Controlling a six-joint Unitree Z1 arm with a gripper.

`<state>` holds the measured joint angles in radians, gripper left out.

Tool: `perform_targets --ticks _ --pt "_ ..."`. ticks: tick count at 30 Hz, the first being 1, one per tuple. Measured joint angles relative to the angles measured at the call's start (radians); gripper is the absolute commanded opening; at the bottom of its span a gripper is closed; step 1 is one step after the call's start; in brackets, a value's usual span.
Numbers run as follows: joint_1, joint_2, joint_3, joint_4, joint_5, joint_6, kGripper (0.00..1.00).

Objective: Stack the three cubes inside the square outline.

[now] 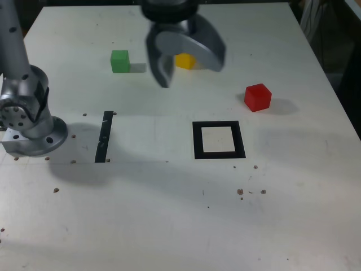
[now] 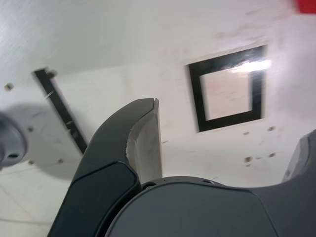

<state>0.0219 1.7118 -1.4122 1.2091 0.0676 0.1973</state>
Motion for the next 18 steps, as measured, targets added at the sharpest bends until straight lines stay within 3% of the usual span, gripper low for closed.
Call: perform_targets --ticks 10,18 --pt "0.023 0.231 -0.312 0.148 0.011 0.069 0.97" --pt "0.059 0.351 -0.515 0.157 0.017 -0.171 0.95"
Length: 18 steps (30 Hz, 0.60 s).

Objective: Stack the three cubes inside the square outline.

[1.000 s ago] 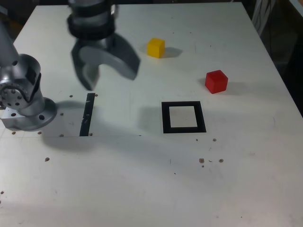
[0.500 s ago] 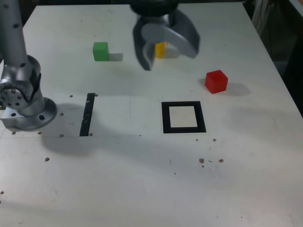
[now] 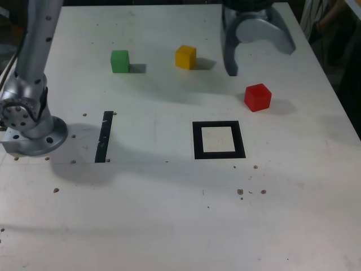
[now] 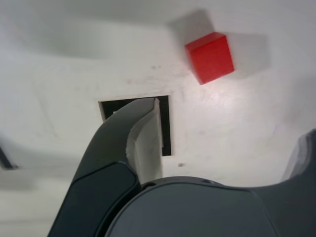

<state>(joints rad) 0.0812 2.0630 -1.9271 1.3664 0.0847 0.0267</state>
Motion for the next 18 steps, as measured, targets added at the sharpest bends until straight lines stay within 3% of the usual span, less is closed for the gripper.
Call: perform_targets --ticks 7,18 --pt "0.008 0.115 -0.071 0.043 0.028 -0.153 0.94" --pt "0.044 0.255 -0.117 0.072 0.047 -0.209 0.91"
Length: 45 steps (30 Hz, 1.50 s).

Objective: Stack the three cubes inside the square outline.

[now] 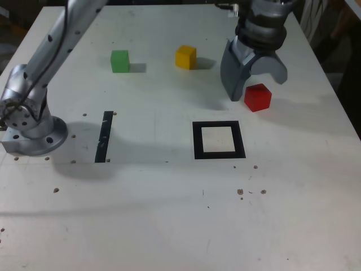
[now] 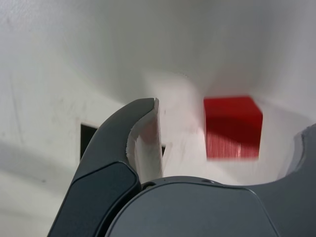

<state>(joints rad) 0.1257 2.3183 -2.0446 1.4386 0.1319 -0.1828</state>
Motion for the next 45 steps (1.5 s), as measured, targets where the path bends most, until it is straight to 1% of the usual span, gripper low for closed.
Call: perform_targets --ticks 5,8,11,13,15,20,22,25,30,31,37,39,45 --pt "0.025 0.041 -0.037 -0.002 0.008 -0.002 0.88" --pt "0.020 0.072 -0.063 -0.004 0.003 -0.003 0.85" --pt "0.015 0.080 -0.082 -0.003 -0.007 -0.007 0.83" --pt "0.014 0.084 -0.086 -0.003 -0.016 -0.009 0.79" --pt "0.014 0.097 -0.090 -0.003 -0.027 -0.013 0.73" --pt "0.009 0.106 -0.106 -0.003 -0.030 -0.021 0.51" --pt "0.008 0.106 -0.111 -0.003 -0.030 -0.021 0.44" --pt "0.008 0.106 -0.117 -0.004 -0.030 -0.022 0.39" --pt "0.003 0.109 -0.123 -0.007 -0.023 -0.023 0.38" --pt "0.003 0.110 -0.122 -0.010 -0.021 -0.023 0.36" --pt "0.002 0.116 -0.122 -0.046 -0.030 -0.023 0.18" --pt "0.002 0.116 -0.126 -0.053 -0.033 -0.023 0.15" --pt "-0.003 0.116 -0.145 -0.051 -0.049 -0.003 0.15"
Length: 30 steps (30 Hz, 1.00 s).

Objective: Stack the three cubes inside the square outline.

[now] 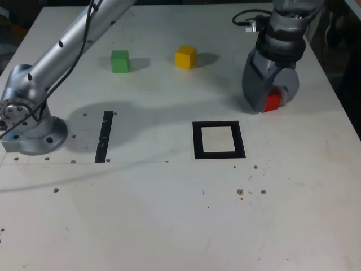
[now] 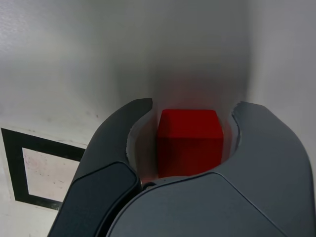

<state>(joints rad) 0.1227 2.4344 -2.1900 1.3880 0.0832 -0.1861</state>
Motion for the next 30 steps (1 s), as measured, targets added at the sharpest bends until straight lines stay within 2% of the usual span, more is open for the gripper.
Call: perform_targets --ticks 4,8,11,15,18,21,30 --pt "-0.016 -0.027 -0.005 0.027 -0.018 0.038 0.19" --pt "-0.056 -0.114 0.002 0.102 -0.022 0.070 0.27" --pt "-0.105 -0.191 0.052 0.161 -0.003 0.079 0.24" --pt "-0.170 -0.293 0.181 0.173 0.033 0.079 0.16" --pt "-0.196 -0.350 0.283 0.139 0.039 0.068 0.14" --pt "-0.205 -0.355 0.342 0.113 0.029 0.066 0.14" --pt "-0.228 -0.383 0.584 -0.144 -0.031 0.059 0.14"
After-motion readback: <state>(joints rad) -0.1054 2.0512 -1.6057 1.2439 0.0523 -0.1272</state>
